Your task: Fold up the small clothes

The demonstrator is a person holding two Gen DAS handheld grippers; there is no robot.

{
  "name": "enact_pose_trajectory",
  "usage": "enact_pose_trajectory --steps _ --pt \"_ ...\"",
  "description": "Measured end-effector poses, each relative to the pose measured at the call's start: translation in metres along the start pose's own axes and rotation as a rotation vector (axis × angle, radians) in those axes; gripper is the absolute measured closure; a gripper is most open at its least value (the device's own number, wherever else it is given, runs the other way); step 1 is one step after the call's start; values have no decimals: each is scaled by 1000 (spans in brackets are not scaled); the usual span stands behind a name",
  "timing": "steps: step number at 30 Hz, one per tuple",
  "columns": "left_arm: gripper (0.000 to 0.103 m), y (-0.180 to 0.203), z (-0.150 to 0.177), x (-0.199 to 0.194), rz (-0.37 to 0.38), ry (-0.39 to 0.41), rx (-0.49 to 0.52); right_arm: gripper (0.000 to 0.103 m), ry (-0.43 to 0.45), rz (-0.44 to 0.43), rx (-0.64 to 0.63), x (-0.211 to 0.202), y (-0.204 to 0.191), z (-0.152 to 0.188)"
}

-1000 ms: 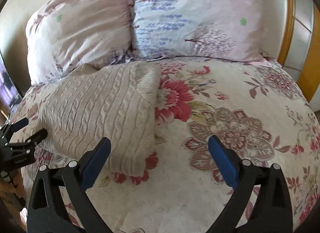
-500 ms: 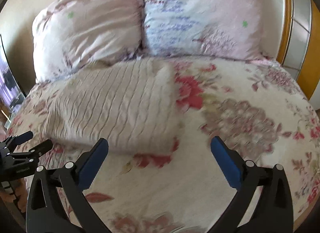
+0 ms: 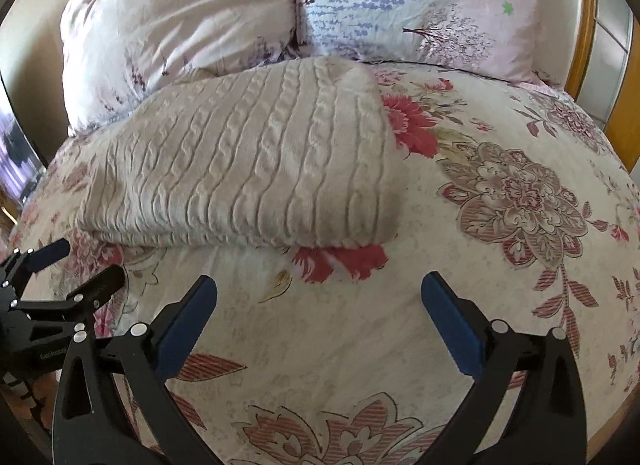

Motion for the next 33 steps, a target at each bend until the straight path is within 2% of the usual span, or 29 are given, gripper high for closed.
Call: enact_pose_trajectory --steps 10,33 --pt "2 -2 1 3 27 -11 -29 1 -29 52 -52 9 -5 7" --pt "2 -3 1 3 28 -11 -30 1 -28 51 -53 9 -3 6"
Point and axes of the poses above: each gripper's, at about its wrist camera, not at the fingertips, and x roughly the way its jaws point, y to its right, z to its underside, the point moved 9 cm from there along x, roughly the way its jaws point, and after that the axes turned 5 degrees about x, right-handed, at the moved point
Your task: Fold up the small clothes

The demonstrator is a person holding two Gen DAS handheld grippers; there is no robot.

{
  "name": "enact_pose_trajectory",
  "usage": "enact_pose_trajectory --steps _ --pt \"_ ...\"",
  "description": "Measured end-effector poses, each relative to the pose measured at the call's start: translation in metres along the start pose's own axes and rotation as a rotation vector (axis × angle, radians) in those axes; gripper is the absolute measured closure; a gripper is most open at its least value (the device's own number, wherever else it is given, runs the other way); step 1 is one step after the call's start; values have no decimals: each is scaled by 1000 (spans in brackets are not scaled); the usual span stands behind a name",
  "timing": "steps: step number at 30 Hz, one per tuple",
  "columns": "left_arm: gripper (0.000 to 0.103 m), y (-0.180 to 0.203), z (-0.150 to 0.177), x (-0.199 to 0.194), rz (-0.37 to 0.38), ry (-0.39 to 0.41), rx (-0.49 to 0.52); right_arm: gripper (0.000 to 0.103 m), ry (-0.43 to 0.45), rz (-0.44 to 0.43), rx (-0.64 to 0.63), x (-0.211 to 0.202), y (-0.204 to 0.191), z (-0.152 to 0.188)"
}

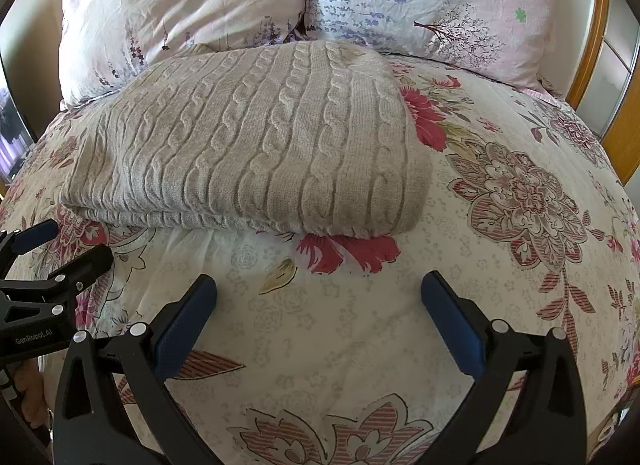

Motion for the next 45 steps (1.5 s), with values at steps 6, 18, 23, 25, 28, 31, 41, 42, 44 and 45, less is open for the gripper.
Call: enact_pose_trajectory --steps 6,18,23,25,28,31,41,42,44,45 --pt "2 0 0 0 0 0 0 1 0 0 0 0 0 0" --pt "2 0 0 0 0 0 0 1 0 0 0 0 0 0" --pt "2 0 0 0 -1 0 -2 1 0 0 0 0 0 0" --pt "2 0 0 0 0 0 -1 1 0 0 0 0 0 0" --pt "2 0 0 0 0 0 -1 1 0 0 0 0 0 0" --pt "2 0 0 0 0 0 -1 1 0 -1 -1 0 0 0" --pt "2 0 0 0 0 0 -1 1 1 0 0 1 0 1" --pt "2 0 0 0 0 0 -1 1 1 0 0 1 0 1" --pt "2 0 0 0 0 0 -1 1 1 0 0 1 0 1" --pt "2 0 0 0 0 0 -2 1 1 0 0 1 0 1"
Point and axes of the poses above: each gripper's, at about its wrist camera, not at the fingertips, and x roughly the way its jaws point, y to its right, z to its underside, the point moved 9 cm from there along x, roughly the way its jaws point, and after that the axes turned 5 degrees about x, right-handed, at the moved point
